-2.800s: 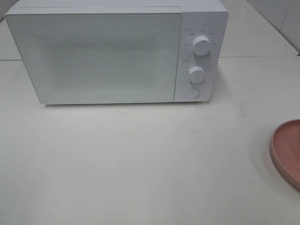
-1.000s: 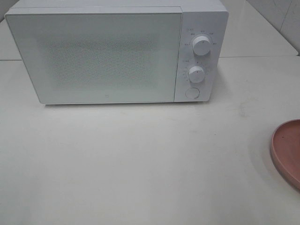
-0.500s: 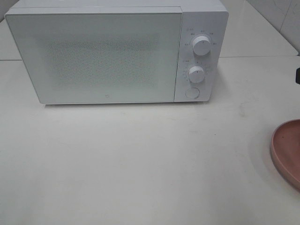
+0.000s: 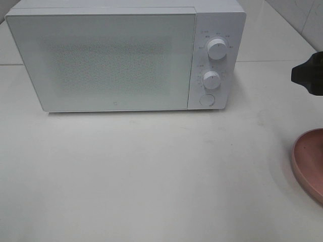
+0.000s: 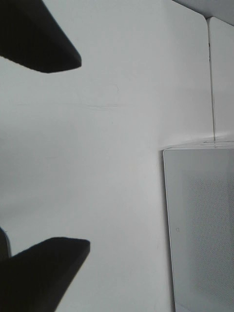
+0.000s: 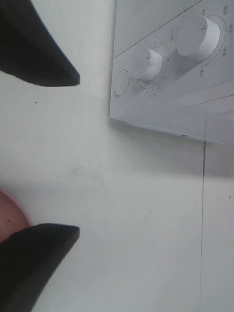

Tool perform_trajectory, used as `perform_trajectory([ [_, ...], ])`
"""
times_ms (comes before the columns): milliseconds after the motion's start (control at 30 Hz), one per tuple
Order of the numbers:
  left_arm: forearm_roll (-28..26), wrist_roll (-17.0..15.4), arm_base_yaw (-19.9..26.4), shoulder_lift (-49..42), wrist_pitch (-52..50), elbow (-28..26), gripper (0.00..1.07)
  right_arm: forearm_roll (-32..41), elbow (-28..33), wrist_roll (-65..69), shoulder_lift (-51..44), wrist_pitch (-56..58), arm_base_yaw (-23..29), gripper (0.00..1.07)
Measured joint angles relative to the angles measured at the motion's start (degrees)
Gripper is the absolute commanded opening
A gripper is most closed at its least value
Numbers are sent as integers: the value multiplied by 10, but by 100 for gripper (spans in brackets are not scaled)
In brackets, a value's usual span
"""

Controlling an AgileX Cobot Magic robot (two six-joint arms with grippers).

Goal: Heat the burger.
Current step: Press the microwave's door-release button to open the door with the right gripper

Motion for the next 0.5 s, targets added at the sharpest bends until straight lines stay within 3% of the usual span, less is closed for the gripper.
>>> perform_trajectory([
  [233,0,0,0,0,0,0,84,0,5,0,50,-81,0,75],
  [400,0,0,0,0,0,0,84,6,56,0,92,-227,0,75],
  [500,0,0,0,0,0,0,84,9,65,-1,97,-248,3,75],
])
